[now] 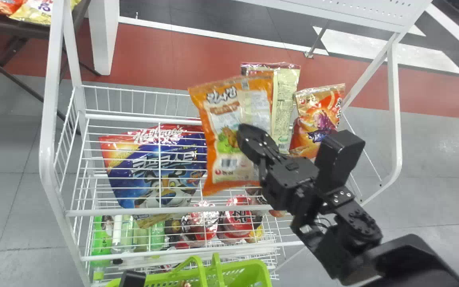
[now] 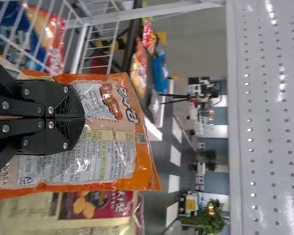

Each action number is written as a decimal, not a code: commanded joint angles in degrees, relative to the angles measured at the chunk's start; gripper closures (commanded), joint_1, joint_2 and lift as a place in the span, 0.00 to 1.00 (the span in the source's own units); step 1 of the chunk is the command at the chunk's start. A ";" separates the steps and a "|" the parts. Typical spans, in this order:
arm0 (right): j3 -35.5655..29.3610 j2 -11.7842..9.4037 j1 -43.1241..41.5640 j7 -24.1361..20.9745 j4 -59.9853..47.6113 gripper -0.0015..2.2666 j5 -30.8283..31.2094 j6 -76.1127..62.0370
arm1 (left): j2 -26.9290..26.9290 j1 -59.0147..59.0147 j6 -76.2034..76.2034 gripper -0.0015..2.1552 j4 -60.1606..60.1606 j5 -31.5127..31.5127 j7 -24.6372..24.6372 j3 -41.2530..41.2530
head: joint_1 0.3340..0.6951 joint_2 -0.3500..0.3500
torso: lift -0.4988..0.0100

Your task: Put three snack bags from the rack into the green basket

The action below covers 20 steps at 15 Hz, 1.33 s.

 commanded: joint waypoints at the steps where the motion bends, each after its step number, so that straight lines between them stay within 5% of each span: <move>1: -3.58 -1.16 3.05 1.98 -3.87 0.99 -0.09 8.90 | -0.15 0.32 -0.34 0.59 -0.01 0.00 -0.23 0.64 | 1.00 0.00 | 0.98; 9: -17.21 -2.92 7.97 15.17 -16.35 0.99 -7.29 50.38 | -0.15 0.49 -0.69 0.59 -0.37 0.09 -0.41 1.52 | 1.00 0.00 | 0.98; 14: -12.99 -2.83 13.24 17.28 -14.77 0.99 -6.77 52.67 | -0.15 0.67 -0.69 0.59 -0.81 0.88 -0.50 2.49 | 1.00 0.00 | 0.98; 20: -0.68 -3.01 10.43 17.19 -2.82 0.99 -5.01 43.88 | -0.15 0.76 -0.69 0.59 -1.07 0.79 -0.14 1.70 | 1.00 0.00 | 0.98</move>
